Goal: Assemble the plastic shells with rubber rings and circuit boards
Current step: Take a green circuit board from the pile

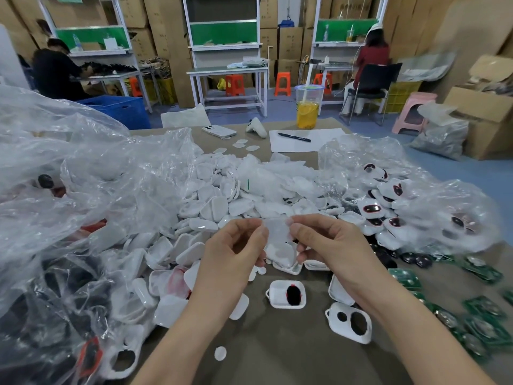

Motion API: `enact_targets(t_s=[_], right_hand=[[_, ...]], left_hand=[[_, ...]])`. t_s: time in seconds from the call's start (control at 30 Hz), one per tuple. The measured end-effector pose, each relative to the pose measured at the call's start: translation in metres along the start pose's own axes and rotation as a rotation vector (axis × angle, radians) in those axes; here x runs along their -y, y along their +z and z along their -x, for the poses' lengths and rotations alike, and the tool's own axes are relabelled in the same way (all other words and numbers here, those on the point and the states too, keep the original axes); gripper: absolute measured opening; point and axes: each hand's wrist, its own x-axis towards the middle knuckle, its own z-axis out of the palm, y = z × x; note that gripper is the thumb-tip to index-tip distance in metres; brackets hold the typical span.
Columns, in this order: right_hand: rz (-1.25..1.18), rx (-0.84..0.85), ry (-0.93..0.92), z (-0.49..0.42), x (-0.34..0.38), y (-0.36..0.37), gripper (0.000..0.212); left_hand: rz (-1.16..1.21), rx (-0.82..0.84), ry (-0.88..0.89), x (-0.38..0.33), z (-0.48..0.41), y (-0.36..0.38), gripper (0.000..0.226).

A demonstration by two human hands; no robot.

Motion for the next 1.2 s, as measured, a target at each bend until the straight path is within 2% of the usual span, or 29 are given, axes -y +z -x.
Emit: enact_targets(t_s=[0.13, 0.3, 0.53, 0.7, 0.83, 1.2], right_hand=[[0.009, 0.0, -0.021, -0.0005, -0.0014, -0.001, 0.011], [-0.033, 0.032, -0.044, 0.0027, 0.0022, 0.0013, 0.023], [0.026, 0.036, -0.03, 0.0048, 0.0026, 0.0041, 0.026], [-0.002, 0.033, -0.026, 0.0045, 0.0031, 0.0029, 0.01], [-0.007, 0.005, -0.034, 0.0033, 0.0045, 0.0016, 0.021], [-0.049, -0.022, -0.074, -0.0002, 0.0012, -0.0044, 0.013]], left_hand=[[-0.045, 0.035, -0.005, 0.0005, -0.0003, -0.0014, 0.011], [-0.032, 0.046, -0.003, -0.0013, 0.0006, -0.0014, 0.009], [-0.009, 0.077, -0.026, -0.0018, 0.0016, -0.0001, 0.011], [0.023, 0.096, -0.047, -0.0026, 0.0021, 0.0007, 0.014], [0.019, 0.108, -0.038, -0.003, 0.001, 0.0006, 0.015], [0.047, 0.044, -0.066, -0.0031, 0.0003, 0.001, 0.016]])
